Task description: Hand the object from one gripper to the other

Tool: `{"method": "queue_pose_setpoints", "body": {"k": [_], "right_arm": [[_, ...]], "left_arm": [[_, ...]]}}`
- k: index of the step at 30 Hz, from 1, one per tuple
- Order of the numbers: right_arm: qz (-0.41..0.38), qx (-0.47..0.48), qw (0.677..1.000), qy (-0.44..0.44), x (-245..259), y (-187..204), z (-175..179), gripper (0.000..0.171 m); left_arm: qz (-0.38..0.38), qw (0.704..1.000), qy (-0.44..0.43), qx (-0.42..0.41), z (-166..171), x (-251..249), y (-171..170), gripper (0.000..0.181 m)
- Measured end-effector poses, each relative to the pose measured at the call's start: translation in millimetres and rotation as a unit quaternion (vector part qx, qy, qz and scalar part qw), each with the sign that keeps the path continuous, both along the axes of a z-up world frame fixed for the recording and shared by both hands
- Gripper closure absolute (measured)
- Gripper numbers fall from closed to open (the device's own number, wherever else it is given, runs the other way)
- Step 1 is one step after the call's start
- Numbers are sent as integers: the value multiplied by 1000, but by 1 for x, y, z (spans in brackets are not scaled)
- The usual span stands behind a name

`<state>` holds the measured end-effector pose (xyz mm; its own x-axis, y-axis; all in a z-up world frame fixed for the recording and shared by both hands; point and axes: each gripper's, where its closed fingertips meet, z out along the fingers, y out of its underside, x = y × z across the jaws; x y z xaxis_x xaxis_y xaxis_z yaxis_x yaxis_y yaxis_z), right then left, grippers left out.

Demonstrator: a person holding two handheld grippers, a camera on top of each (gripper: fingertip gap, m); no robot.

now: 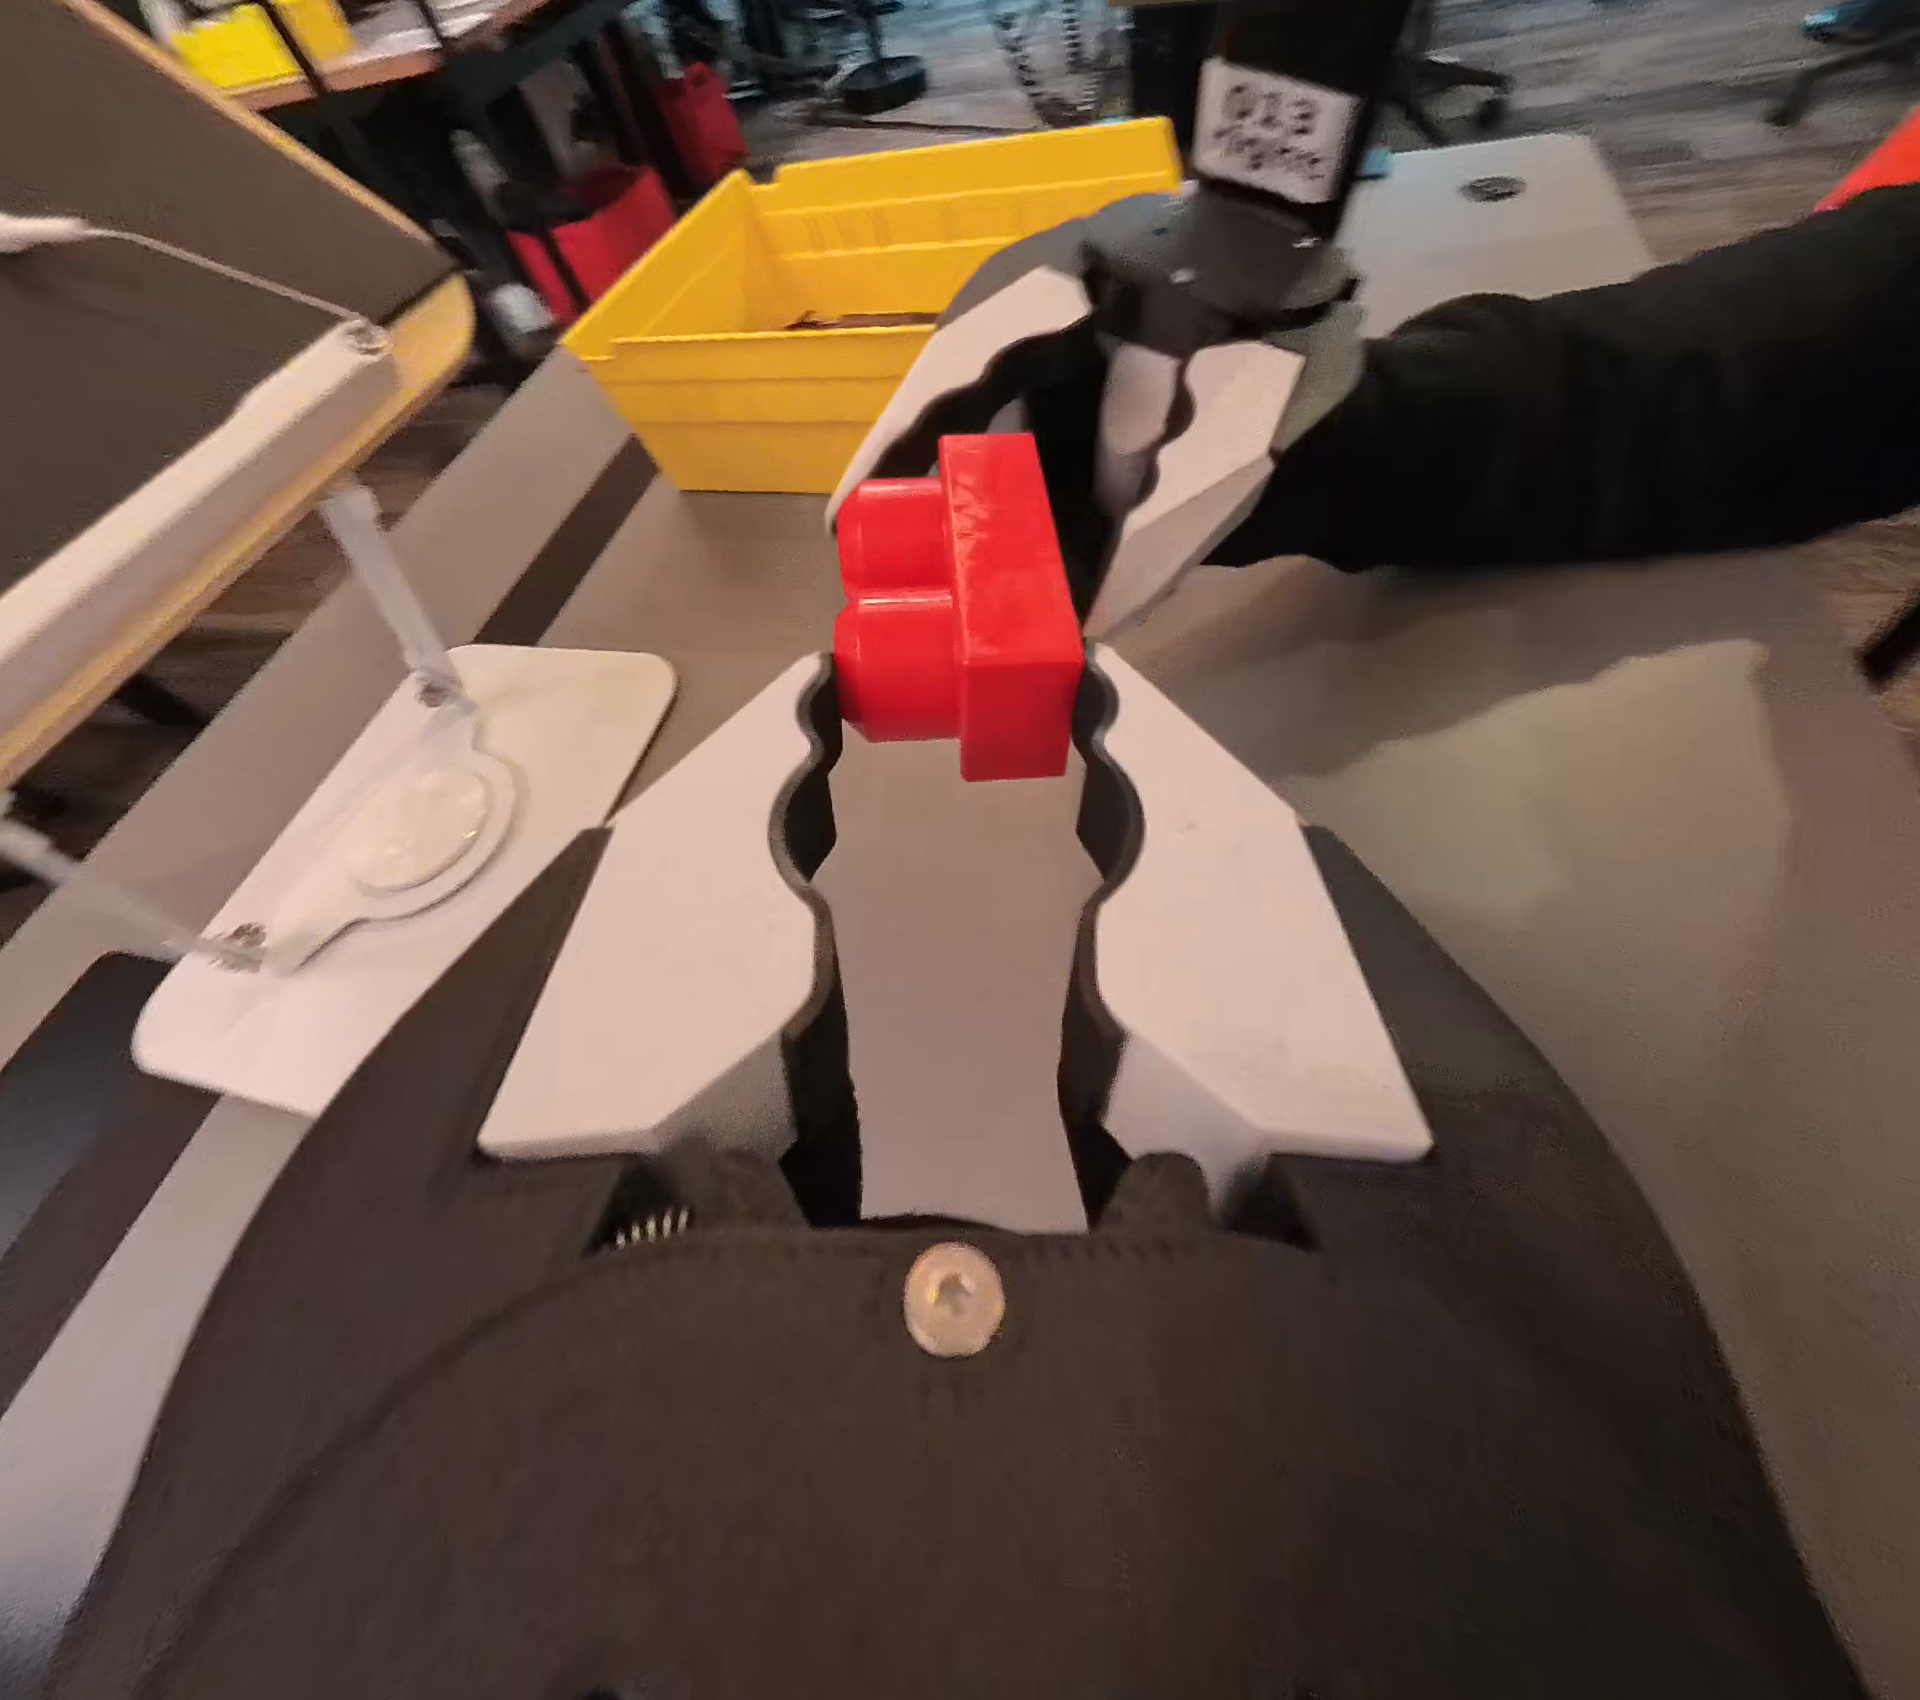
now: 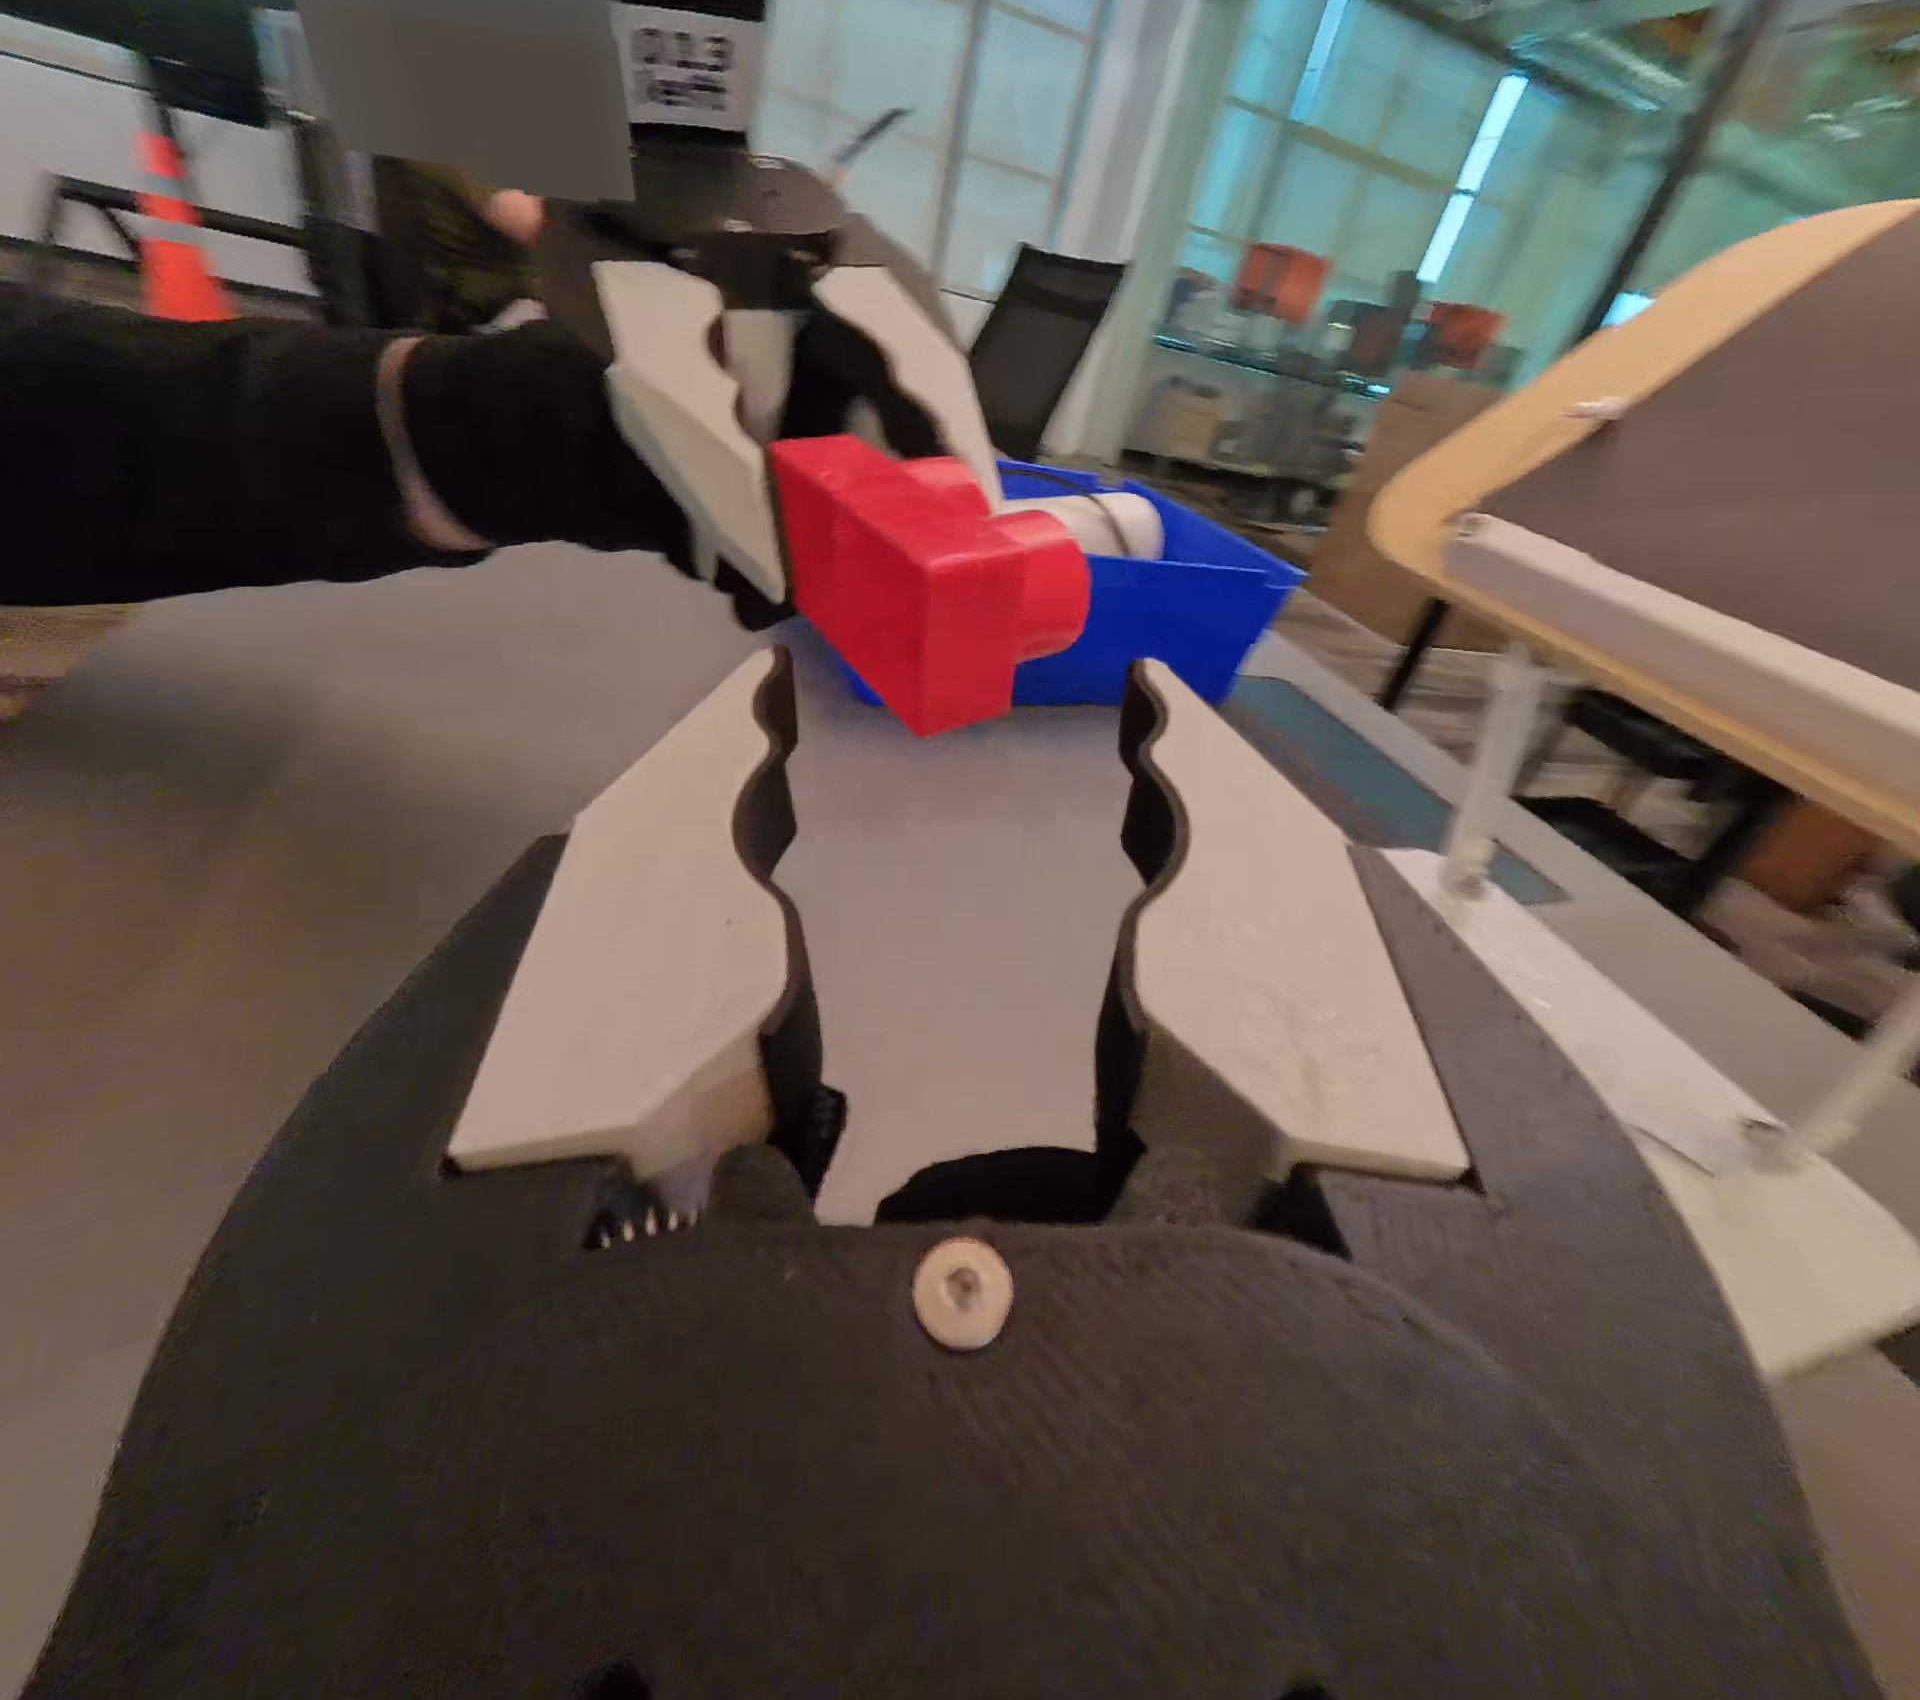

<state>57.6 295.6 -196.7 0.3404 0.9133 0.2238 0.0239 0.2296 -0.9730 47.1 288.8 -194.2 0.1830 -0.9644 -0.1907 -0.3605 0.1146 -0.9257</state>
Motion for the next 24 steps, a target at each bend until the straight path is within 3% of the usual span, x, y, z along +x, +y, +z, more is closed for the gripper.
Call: {"method": "queue_pose_setpoints", "body": {"k": [3,7,11,24], "right_arm": [[64,-10,998,24,-5,-18,3,107],[110,-21,993,28,-10,-32,3,118],[115,-28,993,15,-12,-32,-3,130],[112,-52,992,17,-16,-29,-6,131]], "left_arm": [[-65,997,15,-31,1,-6,-15,138],[-104,992,45,-52,-6,-11,-22,138],[-130,987,60,-68,-13,-12,-29,138],[-131,986,53,-88,-16,-13,-27,138]]}}
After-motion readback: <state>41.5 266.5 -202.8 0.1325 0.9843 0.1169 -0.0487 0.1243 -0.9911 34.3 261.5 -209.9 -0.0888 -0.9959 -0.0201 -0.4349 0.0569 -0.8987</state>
